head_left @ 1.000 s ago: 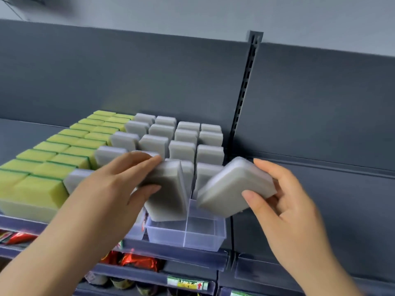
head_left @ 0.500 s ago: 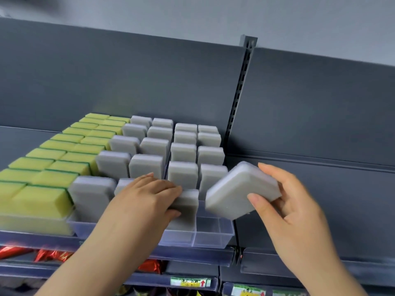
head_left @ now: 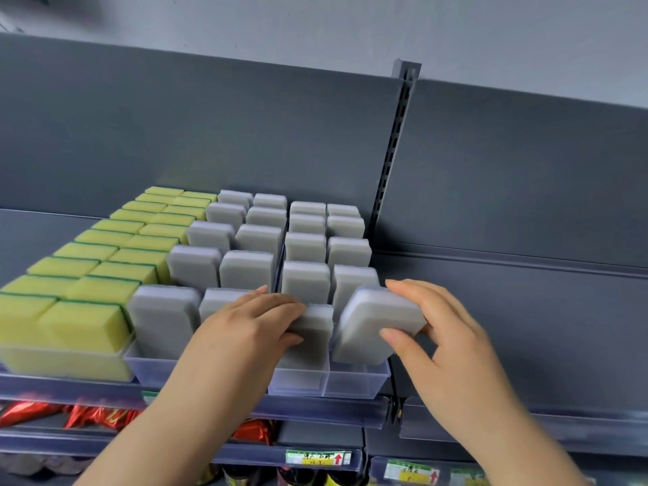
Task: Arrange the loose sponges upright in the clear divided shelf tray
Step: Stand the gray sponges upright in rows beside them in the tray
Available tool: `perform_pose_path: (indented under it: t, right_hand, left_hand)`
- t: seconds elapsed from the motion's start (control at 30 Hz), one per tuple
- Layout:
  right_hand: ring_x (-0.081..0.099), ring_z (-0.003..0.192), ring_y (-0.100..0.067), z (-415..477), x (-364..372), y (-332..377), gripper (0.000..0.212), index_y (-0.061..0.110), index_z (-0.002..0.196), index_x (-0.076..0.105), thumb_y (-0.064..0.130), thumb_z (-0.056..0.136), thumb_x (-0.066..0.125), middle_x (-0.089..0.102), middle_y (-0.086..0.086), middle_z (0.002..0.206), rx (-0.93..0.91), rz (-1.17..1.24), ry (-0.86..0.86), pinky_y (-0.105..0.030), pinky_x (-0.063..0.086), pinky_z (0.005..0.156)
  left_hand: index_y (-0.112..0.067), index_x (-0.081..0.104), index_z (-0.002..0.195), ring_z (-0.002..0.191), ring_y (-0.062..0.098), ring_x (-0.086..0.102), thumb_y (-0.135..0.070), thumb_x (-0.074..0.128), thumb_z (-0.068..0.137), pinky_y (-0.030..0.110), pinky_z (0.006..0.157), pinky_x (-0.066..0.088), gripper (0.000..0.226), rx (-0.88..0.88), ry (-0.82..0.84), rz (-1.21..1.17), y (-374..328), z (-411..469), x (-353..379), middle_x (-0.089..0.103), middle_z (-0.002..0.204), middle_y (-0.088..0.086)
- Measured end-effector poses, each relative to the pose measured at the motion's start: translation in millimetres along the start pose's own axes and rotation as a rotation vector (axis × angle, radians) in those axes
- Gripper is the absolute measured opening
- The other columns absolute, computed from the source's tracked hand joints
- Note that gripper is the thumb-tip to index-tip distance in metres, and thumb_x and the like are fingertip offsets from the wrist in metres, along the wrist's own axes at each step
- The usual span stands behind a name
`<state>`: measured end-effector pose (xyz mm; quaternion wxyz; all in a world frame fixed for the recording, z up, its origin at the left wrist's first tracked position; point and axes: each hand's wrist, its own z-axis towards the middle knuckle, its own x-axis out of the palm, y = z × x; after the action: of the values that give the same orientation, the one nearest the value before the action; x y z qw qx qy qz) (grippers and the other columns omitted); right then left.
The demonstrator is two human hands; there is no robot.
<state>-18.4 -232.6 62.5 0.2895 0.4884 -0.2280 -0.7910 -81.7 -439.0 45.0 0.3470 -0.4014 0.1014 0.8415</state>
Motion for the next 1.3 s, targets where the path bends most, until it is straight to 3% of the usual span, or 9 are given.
perform_pose_path:
  t: [0.23,0.43,0.57,0.67,0.83,0.97,1.13,1.3]
  right_hand:
    - [0.028,0.107,0.030,1.4,14.4,-7.2,0.042,0.039,0.118,0.050,0.015,0.086,0.061,0.035,0.034,0.121,-0.005,-0.051,0.105,0.007,0.020,0.085]
    - [0.024,0.106,0.033,-0.7,27.3,-17.3,0.042,0.032,0.125,0.050,0.015,0.087,0.060,0.040,0.022,0.126,0.026,-0.061,0.123,0.008,0.018,0.085]
    - [0.022,0.105,0.034,-0.1,28.8,-18.7,0.043,0.033,0.127,0.047,0.018,0.089,0.058,0.037,0.024,0.127,0.036,-0.077,0.120,0.009,0.018,0.084]
    - [0.021,0.103,0.035,0.8,27.3,-18.6,0.043,0.037,0.128,0.044,0.021,0.090,0.055,0.032,0.033,0.123,0.049,-0.075,0.149,0.009,0.017,0.084]
    - [0.022,0.104,0.035,1.9,27.1,-17.0,0.042,0.038,0.126,0.046,0.018,0.091,0.055,0.031,0.037,0.119,0.055,-0.058,0.142,0.009,0.017,0.085]
    - [0.021,0.104,0.035,0.8,27.7,-17.1,0.044,0.048,0.119,0.040,0.017,0.091,0.054,0.028,0.042,0.118,0.065,-0.034,0.130,0.009,0.019,0.084]
    - [0.020,0.104,0.037,-0.1,33.3,-20.1,0.044,0.034,0.129,0.045,0.013,0.091,0.053,0.025,0.043,0.118,0.084,-0.021,0.110,0.010,0.017,0.084]
    - [0.023,0.105,0.035,1.0,29.9,-19.7,0.043,0.034,0.126,0.048,0.011,0.091,0.054,0.028,0.042,0.117,0.065,-0.011,0.119,0.008,0.020,0.085]
  left_hand:
    - [-0.007,0.074,0.083,0.082,0.025,0.071,-0.014,0.068,0.062,0.026,0.094,0.034,0.023,-0.009,-0.022,-0.036,1.0,-3.0,3.7,0.073,0.088,0.002]
    - [-0.008,0.075,0.084,0.081,0.026,0.070,-0.019,0.068,0.061,0.030,0.097,0.030,0.027,0.040,-0.009,0.028,2.7,-3.2,1.2,0.073,0.090,0.003]
    - [-0.012,0.075,0.084,0.081,0.025,0.071,-0.022,0.067,0.060,0.028,0.075,0.052,0.026,0.042,0.050,0.033,3.1,-3.7,-0.1,0.073,0.091,-0.001]
    - [-0.013,0.075,0.085,0.084,0.027,0.070,-0.024,0.067,0.061,0.033,0.066,0.056,0.028,0.027,0.076,0.040,2.9,-3.5,-0.6,0.073,0.094,-0.001]
    - [-0.013,0.074,0.087,0.083,0.025,0.070,-0.024,0.066,0.063,0.034,0.072,0.055,0.027,0.048,0.074,0.039,4.5,-4.7,-0.5,0.072,0.096,0.000]
    - [-0.012,0.074,0.089,0.083,0.023,0.070,-0.024,0.066,0.065,0.032,0.076,0.054,0.028,0.060,0.074,0.029,6.7,-5.4,0.7,0.072,0.097,0.001]
    - [-0.013,0.075,0.088,0.083,0.022,0.070,-0.025,0.066,0.064,0.029,0.077,0.053,0.028,0.064,0.081,0.036,8.1,-5.1,1.9,0.072,0.097,0.000]
    - [-0.012,0.075,0.089,0.083,0.022,0.070,-0.023,0.075,0.064,0.029,0.077,0.052,0.027,0.056,0.074,0.066,7.1,-5.5,2.7,0.072,0.097,0.002]
